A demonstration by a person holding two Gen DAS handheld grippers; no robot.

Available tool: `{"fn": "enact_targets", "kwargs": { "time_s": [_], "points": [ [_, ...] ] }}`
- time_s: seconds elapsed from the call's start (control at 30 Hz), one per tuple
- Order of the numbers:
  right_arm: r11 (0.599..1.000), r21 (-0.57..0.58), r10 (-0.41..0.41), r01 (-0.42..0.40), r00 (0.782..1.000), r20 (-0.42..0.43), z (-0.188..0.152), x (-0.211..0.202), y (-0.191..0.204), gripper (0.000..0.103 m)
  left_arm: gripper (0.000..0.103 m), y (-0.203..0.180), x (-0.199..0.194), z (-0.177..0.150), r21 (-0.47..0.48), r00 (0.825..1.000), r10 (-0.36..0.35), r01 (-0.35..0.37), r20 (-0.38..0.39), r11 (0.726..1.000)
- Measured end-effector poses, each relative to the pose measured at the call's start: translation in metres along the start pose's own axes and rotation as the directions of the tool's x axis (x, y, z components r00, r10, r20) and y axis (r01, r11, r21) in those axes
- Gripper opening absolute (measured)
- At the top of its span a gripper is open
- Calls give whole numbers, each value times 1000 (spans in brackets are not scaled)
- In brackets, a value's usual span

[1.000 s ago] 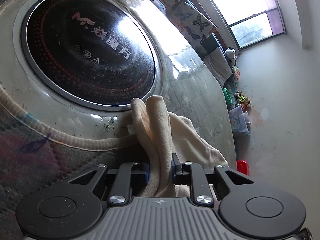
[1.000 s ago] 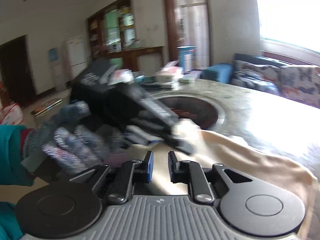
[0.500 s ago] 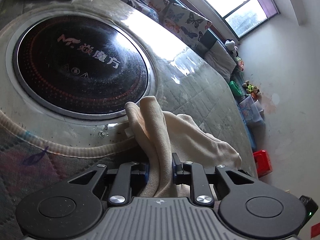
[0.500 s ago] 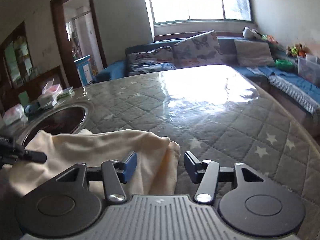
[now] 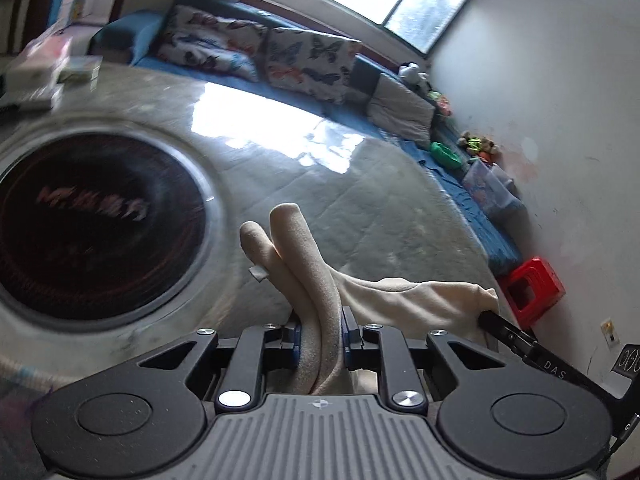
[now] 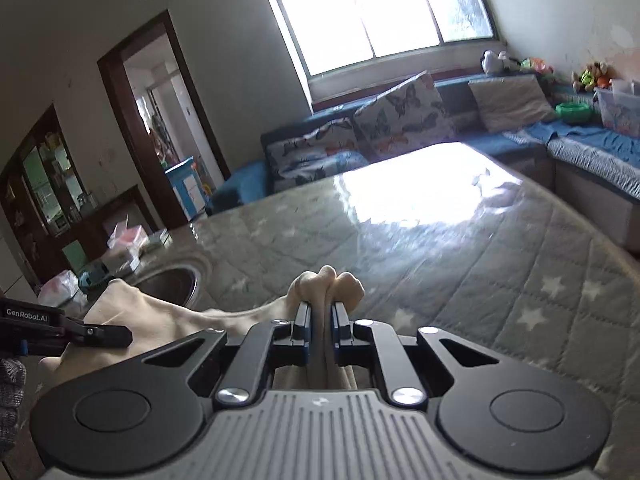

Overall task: Fold clothes
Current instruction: 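Grasp the sweatshirt edge with the right gripper while the left gripper holds its edge, then fold the sweatshirt in half with both grippers and release it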

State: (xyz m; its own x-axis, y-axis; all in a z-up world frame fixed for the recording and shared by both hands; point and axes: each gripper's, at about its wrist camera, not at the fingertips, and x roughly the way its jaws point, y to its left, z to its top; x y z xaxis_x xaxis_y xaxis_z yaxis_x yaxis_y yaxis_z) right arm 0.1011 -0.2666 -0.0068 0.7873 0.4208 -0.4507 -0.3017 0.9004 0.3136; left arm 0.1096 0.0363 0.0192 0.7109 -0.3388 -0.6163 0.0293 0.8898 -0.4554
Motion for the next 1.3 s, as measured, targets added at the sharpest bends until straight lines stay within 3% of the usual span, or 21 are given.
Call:
{"fn": "enact_targets", "kwargs": {
  "time_s": [0.2, 0.5, 0.67, 0.77, 0.9, 1.0, 1.13, 1.3],
  "points": [
    [994, -6, -107, 107, 992, 73, 26, -27, -27, 9, 19, -43, 38, 13, 63, 997, -74, 75, -13, 995],
    [959, 11, -284, 284, 954, 97, 47, -41, -79, 9, 19, -87, 85, 17, 129, 987, -144, 152, -67, 980],
    [932, 47, -360, 358, 932, 47, 40, -34, -107, 9, 22, -95, 106, 5, 180, 990, -61, 83, -126, 980],
    [916, 54, -398, 398, 917, -8, 32, -25, -118, 11, 36, -91, 106, -1, 205, 992, -5, 31, -125, 978],
    [911, 34, -412, 411, 911, 12, 31, -24, -115, 12, 40, -86, 98, 2, 208, 995, 13, 7, -96, 978],
    [928, 13, -373, 373, 927, 30, 36, -18, -107, 15, 43, -89, 96, 7, 225, 997, 4, 14, -79, 974],
    [944, -17, -329, 329, 944, 5, 41, 7, -100, 17, 47, -99, 103, 6, 275, 997, 9, 14, -82, 961],
    [944, -30, -329, 328, 944, -37, 42, 32, -102, 26, 56, -104, 116, 1, 315, 994, 32, 1, -100, 949]
  ]
}}
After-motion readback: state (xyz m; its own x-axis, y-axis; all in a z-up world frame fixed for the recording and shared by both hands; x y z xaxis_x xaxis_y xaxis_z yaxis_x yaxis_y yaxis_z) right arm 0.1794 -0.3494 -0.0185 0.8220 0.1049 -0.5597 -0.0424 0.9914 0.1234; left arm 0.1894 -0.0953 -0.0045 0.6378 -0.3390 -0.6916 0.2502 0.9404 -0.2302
